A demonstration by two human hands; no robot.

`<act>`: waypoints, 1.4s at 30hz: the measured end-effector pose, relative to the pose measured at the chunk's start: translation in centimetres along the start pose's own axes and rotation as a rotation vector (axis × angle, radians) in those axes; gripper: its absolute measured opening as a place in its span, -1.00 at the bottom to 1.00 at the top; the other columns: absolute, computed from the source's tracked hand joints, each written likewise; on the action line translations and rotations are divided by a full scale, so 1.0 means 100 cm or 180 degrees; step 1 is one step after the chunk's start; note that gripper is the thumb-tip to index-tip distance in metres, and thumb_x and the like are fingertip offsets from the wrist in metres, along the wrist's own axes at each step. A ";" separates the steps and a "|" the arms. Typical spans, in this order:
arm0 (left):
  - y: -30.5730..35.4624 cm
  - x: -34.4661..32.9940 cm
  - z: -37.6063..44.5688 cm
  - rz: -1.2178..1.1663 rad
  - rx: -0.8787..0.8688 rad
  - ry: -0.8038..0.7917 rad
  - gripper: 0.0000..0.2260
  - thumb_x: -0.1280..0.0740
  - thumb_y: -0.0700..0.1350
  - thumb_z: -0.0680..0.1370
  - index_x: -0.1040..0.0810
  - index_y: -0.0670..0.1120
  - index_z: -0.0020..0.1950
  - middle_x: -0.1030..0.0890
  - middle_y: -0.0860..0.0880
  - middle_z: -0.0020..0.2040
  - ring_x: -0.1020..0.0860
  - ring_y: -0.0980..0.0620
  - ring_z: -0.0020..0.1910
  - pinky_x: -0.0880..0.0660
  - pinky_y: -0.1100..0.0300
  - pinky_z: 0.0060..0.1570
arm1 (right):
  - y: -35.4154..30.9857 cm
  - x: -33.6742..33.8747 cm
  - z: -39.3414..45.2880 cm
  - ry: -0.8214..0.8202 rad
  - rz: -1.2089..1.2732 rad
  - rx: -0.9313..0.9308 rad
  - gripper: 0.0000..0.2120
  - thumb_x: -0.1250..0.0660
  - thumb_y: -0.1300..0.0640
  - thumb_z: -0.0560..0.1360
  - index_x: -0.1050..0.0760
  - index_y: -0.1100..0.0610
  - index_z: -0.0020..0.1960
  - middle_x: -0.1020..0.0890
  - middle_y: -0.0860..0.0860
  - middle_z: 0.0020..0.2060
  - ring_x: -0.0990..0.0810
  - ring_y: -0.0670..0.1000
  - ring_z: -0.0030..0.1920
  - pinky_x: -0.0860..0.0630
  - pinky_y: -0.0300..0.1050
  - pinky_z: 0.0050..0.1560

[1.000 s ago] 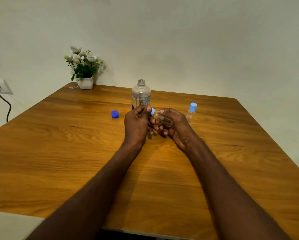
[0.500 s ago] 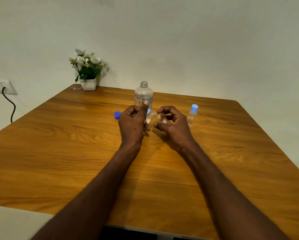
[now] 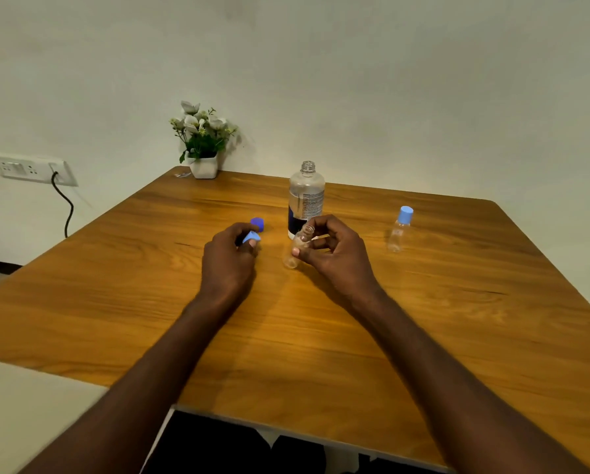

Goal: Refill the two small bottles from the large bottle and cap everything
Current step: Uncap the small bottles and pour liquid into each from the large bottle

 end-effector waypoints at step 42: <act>0.043 0.016 -0.028 0.0733 -0.1187 0.0961 -0.81 -0.38 -0.24 0.58 -0.59 -0.04 0.16 -0.63 0.02 0.01 -0.56 -0.02 0.04 -0.42 -0.02 0.11 | -0.012 0.057 -0.012 0.2243 -0.1644 0.0108 -0.74 -0.43 0.13 0.51 -0.41 0.04 0.12 -0.53 -0.05 -0.03 -0.52 -0.04 -0.12 -0.36 -0.19 -0.28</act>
Point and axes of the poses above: each hand's wrist, its own z-axis towards the middle knuckle, its own x-axis out of the back of the hand, y = z × x, the point moved 5 cm from there along z, towards the middle knuckle
